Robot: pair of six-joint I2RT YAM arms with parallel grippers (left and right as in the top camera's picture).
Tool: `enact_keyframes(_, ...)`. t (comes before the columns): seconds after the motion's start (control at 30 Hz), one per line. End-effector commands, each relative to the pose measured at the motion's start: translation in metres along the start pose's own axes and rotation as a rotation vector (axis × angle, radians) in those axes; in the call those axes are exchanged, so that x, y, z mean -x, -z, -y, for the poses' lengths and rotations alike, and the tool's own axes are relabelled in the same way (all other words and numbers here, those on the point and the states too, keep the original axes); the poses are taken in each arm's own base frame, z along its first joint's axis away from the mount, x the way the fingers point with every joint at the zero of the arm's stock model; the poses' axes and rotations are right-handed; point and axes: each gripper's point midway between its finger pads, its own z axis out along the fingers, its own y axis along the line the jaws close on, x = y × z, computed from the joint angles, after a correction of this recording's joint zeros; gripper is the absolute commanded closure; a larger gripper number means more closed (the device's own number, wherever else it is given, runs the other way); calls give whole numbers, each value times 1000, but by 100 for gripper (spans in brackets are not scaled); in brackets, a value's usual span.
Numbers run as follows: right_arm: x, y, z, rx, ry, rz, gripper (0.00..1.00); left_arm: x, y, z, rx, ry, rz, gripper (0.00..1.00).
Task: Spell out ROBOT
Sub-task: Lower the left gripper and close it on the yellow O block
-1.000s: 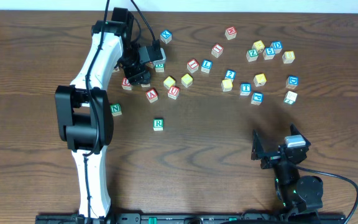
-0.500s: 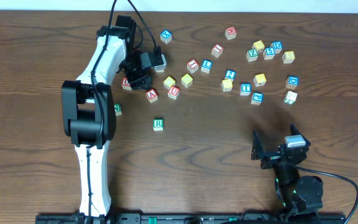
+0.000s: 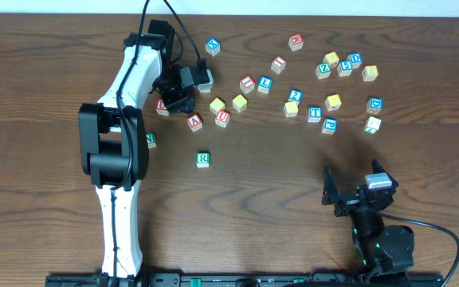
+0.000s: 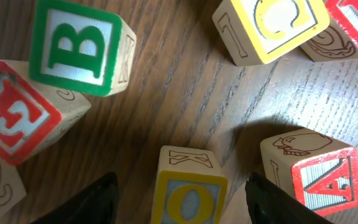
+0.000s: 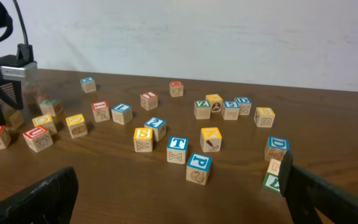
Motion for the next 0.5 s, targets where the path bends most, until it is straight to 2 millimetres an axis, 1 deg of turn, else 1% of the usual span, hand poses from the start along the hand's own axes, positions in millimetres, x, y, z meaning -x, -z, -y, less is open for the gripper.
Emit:
enact_keyframes(0.0, -1, 0, 4, -17, -11, -3, 1, -2, -3, 5, -30, 3, 8, 35)
enact_keyframes(0.13, -1, 0, 4, -17, -11, -2, 1, -4, -8, 6, -40, 7, 3, 35)
enact_keyframes(0.3, -1, 0, 4, -17, -11, -2, 1, -5, -8, 6, -40, 7, 3, 36)
enact_keyframes(0.4, -1, 0, 4, -17, -11, -2, 1, -5, -9, 6, -42, 7, 2, 39)
enact_keyframes(0.47, -1, 0, 4, -17, -11, -3, 1, -5, -9, 6, -42, 7, 2, 44)
